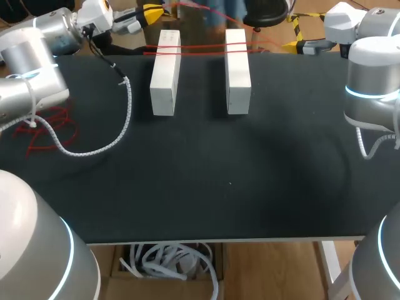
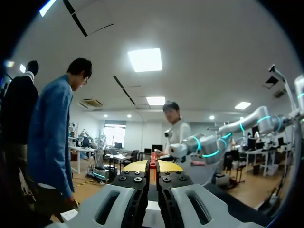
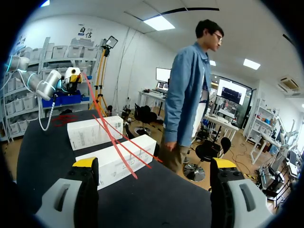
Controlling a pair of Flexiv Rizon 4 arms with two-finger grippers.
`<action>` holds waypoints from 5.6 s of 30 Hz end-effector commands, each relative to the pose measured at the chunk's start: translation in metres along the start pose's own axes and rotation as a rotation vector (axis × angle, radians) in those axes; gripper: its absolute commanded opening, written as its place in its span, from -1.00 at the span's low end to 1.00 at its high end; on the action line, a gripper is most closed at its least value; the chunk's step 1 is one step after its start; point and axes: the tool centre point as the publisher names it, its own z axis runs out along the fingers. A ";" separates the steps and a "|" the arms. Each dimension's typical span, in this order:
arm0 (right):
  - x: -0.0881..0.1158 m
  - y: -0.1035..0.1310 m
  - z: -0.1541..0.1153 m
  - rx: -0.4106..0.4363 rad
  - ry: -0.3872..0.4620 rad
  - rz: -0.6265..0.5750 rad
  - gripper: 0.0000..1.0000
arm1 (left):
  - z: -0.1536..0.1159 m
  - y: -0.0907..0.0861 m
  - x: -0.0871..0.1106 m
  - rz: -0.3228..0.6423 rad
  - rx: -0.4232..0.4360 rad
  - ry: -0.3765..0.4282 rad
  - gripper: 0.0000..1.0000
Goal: Grab the tape and strap the tape.
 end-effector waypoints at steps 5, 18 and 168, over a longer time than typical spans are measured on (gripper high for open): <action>0.000 0.000 0.000 -0.001 -0.001 0.000 1.00 | 0.047 0.003 -0.002 0.014 0.052 0.142 -1.00; 0.000 0.000 0.000 -0.001 -0.001 0.000 1.00 | 0.086 -0.005 -0.005 0.031 0.101 0.165 -1.00; 0.001 0.040 -0.057 -0.683 -0.296 2.063 1.00 | 0.098 0.003 -0.009 0.020 0.123 0.176 -1.00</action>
